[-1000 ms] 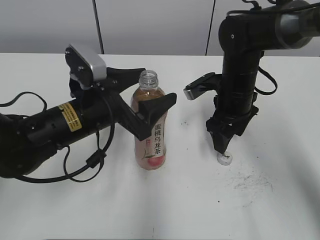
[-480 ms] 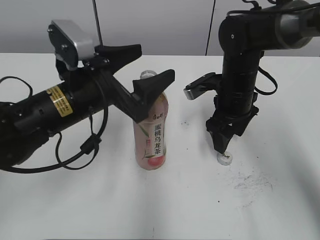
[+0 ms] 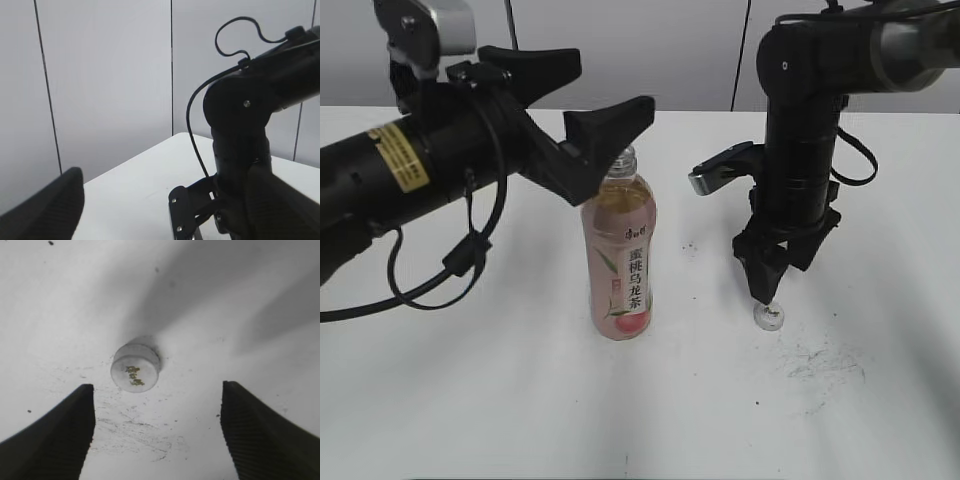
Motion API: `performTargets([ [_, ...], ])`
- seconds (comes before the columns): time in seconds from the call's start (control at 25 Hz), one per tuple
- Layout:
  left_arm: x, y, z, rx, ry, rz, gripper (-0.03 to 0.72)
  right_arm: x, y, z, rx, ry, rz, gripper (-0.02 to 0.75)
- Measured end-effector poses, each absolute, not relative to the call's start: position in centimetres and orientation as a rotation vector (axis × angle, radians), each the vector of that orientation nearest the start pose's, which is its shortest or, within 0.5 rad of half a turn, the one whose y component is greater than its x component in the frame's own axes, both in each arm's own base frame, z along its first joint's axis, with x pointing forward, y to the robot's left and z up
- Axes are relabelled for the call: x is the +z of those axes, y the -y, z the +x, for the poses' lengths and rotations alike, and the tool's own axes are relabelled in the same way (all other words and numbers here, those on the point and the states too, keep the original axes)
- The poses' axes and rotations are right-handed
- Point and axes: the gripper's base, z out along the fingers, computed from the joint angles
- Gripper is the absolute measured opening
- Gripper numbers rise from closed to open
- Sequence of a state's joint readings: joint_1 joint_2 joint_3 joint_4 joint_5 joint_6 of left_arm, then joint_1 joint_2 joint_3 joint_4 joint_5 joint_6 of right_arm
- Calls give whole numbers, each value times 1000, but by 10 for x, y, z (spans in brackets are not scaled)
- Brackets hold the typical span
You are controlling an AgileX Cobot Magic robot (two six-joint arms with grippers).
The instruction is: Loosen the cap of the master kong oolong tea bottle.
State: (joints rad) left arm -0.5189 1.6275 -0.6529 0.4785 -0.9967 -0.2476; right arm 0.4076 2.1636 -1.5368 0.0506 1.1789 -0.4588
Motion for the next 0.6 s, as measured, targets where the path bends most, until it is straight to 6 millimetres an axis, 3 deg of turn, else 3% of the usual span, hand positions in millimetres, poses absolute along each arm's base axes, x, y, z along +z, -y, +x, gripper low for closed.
performTargets([
  [0.4, 269, 160, 236, -526, -1561, 686, 588, 166, -172, 388, 74, -2954, -1193, 585],
  [0.6, 284, 137, 222, -439, -1728, 550, 588, 174, -172, 388, 73, -2958, -1135, 585],
])
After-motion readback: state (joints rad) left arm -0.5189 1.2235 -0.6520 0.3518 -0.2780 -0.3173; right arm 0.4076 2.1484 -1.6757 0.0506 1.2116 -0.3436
